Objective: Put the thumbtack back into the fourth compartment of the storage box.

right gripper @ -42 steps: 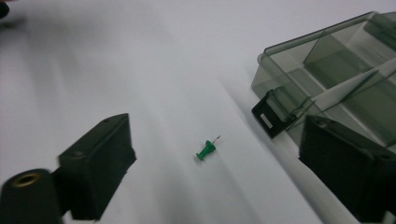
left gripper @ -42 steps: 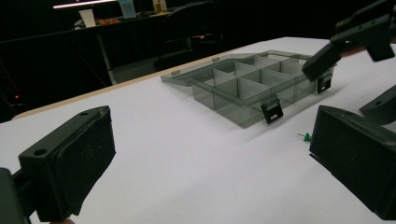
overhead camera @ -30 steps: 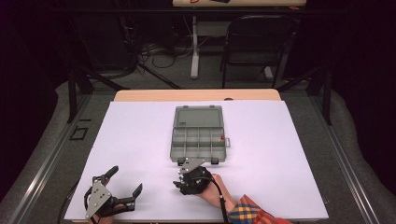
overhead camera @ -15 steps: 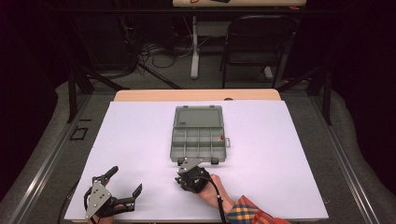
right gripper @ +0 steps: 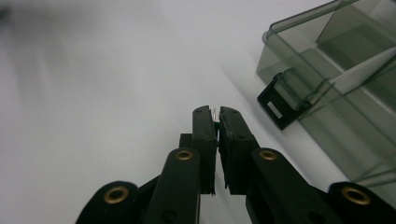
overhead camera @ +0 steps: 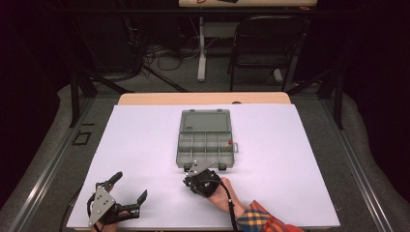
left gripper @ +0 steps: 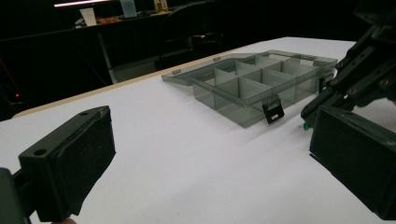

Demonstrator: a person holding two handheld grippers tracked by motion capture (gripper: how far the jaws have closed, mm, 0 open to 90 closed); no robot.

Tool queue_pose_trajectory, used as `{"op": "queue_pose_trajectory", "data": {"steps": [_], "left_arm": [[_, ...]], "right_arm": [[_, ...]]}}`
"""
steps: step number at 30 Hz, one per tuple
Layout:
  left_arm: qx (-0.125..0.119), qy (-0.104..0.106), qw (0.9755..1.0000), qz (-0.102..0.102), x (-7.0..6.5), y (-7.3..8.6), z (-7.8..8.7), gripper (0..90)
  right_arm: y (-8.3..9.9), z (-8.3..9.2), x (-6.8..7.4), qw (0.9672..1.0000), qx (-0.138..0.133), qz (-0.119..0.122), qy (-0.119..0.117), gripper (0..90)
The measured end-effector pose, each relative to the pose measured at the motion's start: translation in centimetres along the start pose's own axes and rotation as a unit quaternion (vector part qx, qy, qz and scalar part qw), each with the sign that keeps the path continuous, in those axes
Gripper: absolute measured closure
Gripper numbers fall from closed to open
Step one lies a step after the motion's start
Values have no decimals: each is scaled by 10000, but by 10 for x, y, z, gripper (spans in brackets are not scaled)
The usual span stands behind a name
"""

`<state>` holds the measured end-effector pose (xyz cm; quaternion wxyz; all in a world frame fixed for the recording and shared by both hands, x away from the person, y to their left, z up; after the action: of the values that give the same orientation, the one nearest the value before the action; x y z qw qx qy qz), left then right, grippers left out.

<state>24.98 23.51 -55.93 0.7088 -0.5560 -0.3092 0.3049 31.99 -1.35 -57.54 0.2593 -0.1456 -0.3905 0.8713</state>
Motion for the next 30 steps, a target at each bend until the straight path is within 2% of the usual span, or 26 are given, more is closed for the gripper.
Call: {"op": "queue_pose_trajectory", "data": {"steps": [8,19,30], "left_arm": [[-17,-24,10000,1,1,0,0,2],[-26,-32,10000,-2,0,0,1,2],[-23,-29,10000,8,0,0,0,2]], "right_arm": [[-6,18,-5,9997,-209,115,112,855],[-10,32,-13,9992,-321,146,203,855],[-12,47,-37,9980,-437,49,446,855]]}}
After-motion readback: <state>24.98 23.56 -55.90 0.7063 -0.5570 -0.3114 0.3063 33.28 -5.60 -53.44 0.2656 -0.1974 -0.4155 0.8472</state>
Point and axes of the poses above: each handheld gripper's, and its own axes: z roughly backward along the jaws, y roughly out of its underside, x roughly to its left, the point moved 4 cm from there along -z, roughly forward along the jaws, and after that the axes turned 5 degrees about y, right-handed, at the moved point
